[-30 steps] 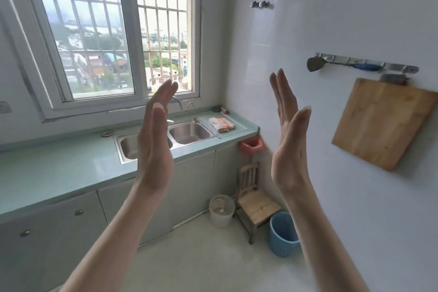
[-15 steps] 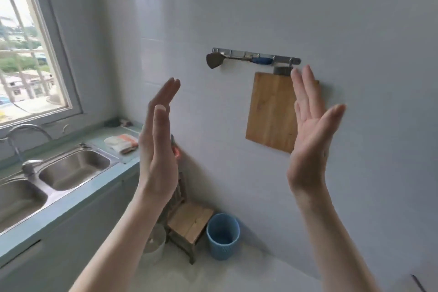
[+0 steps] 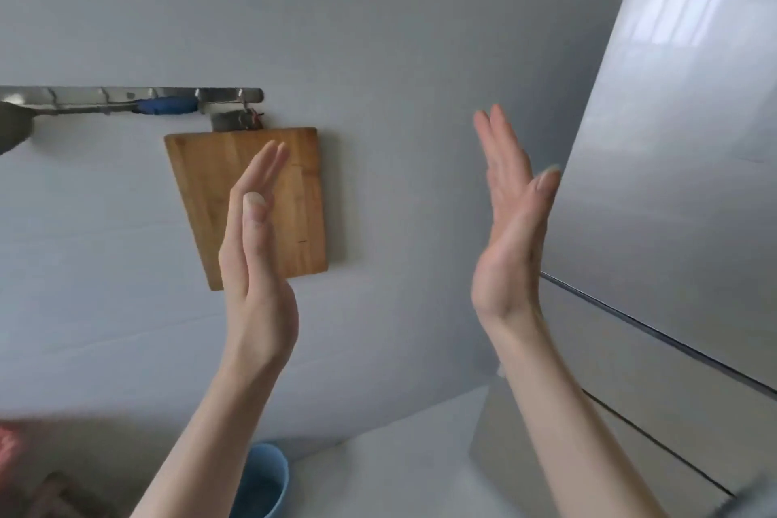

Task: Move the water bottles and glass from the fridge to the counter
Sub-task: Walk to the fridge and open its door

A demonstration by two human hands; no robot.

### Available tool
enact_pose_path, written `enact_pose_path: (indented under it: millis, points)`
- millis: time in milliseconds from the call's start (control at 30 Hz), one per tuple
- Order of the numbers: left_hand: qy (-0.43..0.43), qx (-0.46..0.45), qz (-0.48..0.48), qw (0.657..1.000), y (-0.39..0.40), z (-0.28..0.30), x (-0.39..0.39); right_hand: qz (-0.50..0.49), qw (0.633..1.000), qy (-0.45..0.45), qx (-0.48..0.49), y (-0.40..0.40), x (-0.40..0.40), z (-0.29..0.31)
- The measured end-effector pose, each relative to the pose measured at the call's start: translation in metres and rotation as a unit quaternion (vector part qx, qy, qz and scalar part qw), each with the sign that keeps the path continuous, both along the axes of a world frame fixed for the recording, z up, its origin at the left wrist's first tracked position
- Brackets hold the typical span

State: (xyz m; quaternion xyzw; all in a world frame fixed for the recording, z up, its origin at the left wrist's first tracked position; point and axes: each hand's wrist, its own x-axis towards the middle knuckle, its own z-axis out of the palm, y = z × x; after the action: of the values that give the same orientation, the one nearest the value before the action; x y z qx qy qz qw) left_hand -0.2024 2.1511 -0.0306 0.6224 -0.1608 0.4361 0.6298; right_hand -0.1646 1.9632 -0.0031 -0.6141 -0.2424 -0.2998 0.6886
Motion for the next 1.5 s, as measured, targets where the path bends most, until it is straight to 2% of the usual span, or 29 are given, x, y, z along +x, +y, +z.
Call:
enact_pose_path:
  millis: [333,700,867,1133,1500]
  points:
    - [0.032,-0.038,-0.189,0.981,-0.075,-0.026,0.111,-0.200,0.980,0.000,0.003,-0.075,0.039,-0.022]
    - [0.037,-0.017,-0.300,0.953,-0.210,-0.021,0.225,-0.354,0.935,-0.028,-0.001,-0.207,0.101,-0.025]
    - [0.049,-0.014,-0.332,0.942,-0.255,-0.020,0.264,-0.388,0.922,-0.012,-0.003,-0.244,0.122,-0.023]
    - [0.114,-0.009,-0.368,0.923,-0.299,-0.033,0.344,-0.401,0.914,0.065,0.014,-0.272,0.186,-0.033]
    - [0.200,0.074,-0.404,0.889,-0.349,-0.037,0.464,-0.446,0.877,0.169,0.061,-0.291,0.281,-0.045]
